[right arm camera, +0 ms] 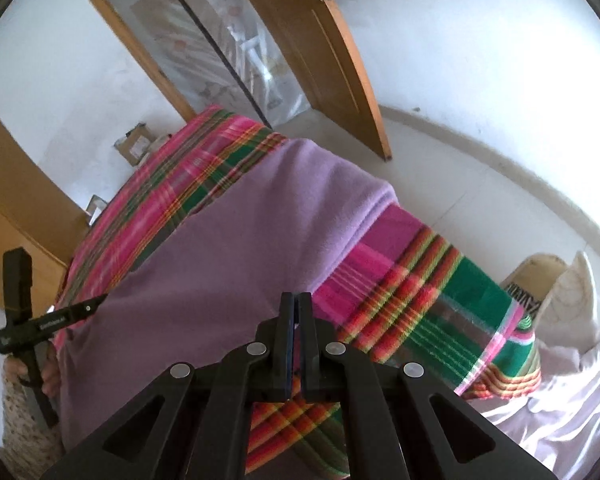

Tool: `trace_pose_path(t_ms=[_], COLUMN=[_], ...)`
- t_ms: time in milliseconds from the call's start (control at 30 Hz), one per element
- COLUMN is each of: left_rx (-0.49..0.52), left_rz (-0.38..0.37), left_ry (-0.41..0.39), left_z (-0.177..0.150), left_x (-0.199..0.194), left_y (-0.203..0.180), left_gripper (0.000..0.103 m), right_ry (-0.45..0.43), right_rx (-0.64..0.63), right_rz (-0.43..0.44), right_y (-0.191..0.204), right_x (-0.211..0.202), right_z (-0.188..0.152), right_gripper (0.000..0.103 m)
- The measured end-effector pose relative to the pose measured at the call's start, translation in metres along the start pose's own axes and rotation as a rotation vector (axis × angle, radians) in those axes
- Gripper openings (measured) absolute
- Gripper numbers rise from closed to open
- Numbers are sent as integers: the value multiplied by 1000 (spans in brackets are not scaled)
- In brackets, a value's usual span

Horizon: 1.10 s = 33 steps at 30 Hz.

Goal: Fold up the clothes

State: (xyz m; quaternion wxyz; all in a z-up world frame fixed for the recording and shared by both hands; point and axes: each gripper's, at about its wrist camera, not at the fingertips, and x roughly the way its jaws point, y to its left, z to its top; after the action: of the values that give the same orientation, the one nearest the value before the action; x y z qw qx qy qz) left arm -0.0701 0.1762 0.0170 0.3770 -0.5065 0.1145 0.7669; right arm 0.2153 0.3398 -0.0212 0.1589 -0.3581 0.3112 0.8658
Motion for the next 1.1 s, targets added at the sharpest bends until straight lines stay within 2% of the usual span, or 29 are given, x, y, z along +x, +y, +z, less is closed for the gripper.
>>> trace_pose_path(t_ms=[67, 400, 733, 933, 1033, 1067, 1100], left_rx=[26, 189, 352, 378, 393, 389, 378], left_rz=[0, -92, -76, -133, -123, -120, -119], left_ry=[12, 30, 61, 86, 81, 81, 82], left_z=[1, 16, 26, 30, 29, 29, 29], left_x=[3, 19, 40, 45, 45, 45, 44], left_y=[-3, -27, -59, -71, -75, -75, -74], left_gripper=[19, 19, 19, 19, 19, 18, 12], right_ry=[-1, 15, 19, 18, 16, 16, 16], right_rx=[-9, -21, -1, 3, 5, 4, 4], right_rz=[-8, -20, -3, -3, -3, -3, -3], right_y=[1, 2, 0, 1, -1, -1, -1], right_x=[0, 5, 7, 8, 7, 7, 8], right_z=[-1, -2, -1, -1, -2, -2, -2], right_gripper=[2, 2, 2, 2, 2, 2, 2])
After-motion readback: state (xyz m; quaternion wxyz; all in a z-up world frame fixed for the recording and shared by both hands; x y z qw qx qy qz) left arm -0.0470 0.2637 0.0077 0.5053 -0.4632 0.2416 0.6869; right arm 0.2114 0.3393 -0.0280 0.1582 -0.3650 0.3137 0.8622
